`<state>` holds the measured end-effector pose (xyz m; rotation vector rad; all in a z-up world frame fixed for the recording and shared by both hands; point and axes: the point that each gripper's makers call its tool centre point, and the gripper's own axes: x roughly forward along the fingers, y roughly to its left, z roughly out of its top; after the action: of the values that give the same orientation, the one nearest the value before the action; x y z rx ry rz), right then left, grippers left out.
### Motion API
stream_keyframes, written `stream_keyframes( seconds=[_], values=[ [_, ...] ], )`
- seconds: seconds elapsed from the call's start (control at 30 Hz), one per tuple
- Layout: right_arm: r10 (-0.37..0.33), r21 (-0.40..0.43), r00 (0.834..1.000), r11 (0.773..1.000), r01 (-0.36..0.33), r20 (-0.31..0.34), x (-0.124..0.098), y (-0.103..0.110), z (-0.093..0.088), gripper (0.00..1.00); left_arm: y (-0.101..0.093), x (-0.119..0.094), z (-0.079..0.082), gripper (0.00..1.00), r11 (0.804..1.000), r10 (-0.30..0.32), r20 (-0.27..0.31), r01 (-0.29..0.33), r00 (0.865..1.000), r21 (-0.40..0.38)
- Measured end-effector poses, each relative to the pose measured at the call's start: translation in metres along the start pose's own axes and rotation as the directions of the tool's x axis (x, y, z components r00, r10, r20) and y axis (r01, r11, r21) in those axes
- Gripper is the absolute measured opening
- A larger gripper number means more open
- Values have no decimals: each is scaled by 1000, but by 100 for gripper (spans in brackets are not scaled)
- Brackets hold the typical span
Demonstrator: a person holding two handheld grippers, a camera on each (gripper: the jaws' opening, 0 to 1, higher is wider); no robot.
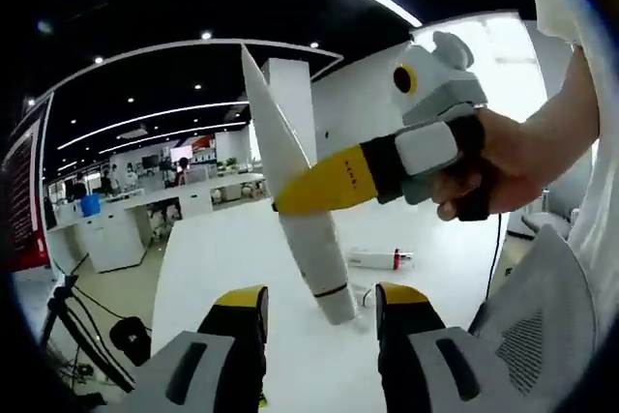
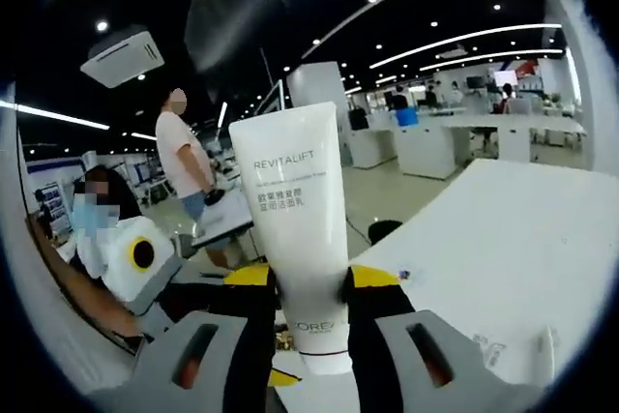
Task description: Arrange the skincare products in the storage area until every visible bottle or jar stands upright without overlapping.
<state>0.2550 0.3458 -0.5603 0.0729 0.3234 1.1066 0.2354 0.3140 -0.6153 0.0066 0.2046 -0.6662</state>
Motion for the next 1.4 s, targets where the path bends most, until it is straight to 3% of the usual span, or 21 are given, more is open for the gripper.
stream_keyframes(
  seconds=[0.03,0.13,0.17,0.23,0.37,0.5,0.67,0.77,0.87,1.0,1.07,1.1,1.13,1.17,1.23,1.33,1.4],
  values=[
    [0,-4,1000,1000,0,6,-1,2,1,26,-4,2,-2,45,1000,-20,-15,20,1000,-21],
    [20,11,999,1000,-20,37,-3,13,5,26,-1,5,-2,44,999,6,-49,-7,999,-36],
    [23,10,999,1000,-23,41,-3,16,6,26,2,4,0,41,999,17,-46,-19,999,-38],
    [26,11,999,1000,-27,48,-4,19,6,26,10,0,9,25,998,58,-12,-57,998,8],
    [40,13,995,999,-42,88,-7,23,15,27,10,-6,16,25,997,72,5,-72,997,29],
    [47,7,997,999,-47,59,-8,23,11,29,8,-6,12,23,999,47,-19,-48,999,-13],
    [89,-6,996,996,-89,29,-14,25,10,29,-6,-9,10,21,993,-41,-12,39,999,-115],
    [109,-75,994,991,-108,14,-19,26,12,30,-11,-8,9,21,991,-72,-19,69,997,-110],
    [143,-73,990,987,-142,8,-23,26,16,30,-23,-6,9,21,980,-139,-16,135,990,-149],
    [207,21,978,978,-207,24,-30,27,27,31,-37,-3,6,21,961,-219,-13,213,976,-178],
    [268,107,963,958,-267,13,-33,30,26,30,-48,-4,5,21,934,-293,-5,286,956,-214],
    [280,135,960,951,-279,8,-35,30,25,30,-46,-3,4,21,942,-277,-9,270,961,-201],
    [295,171,955,941,-291,3,-37,28,24,30,-49,-3,1,21,936,-295,-19,285,955,-207],
    [296,172,955,940,-295,15,-37,28,26,32,-54,-4,-6,21,935,-318,-63,302,946,-186],
    [209,114,976,970,-214,53,-36,14,33,40,-58,-1,-16,21,944,-317,-125,299,940,-143],
    [268,149,963,952,-269,28,-37,28,27,32,-67,2,-15,21,930,-343,-110,321,933,-182],
    [244,87,969,965,-246,28,-38,25,28,31,-68,1,-15,21,930,-347,-107,327,932,-168]
  ],
)
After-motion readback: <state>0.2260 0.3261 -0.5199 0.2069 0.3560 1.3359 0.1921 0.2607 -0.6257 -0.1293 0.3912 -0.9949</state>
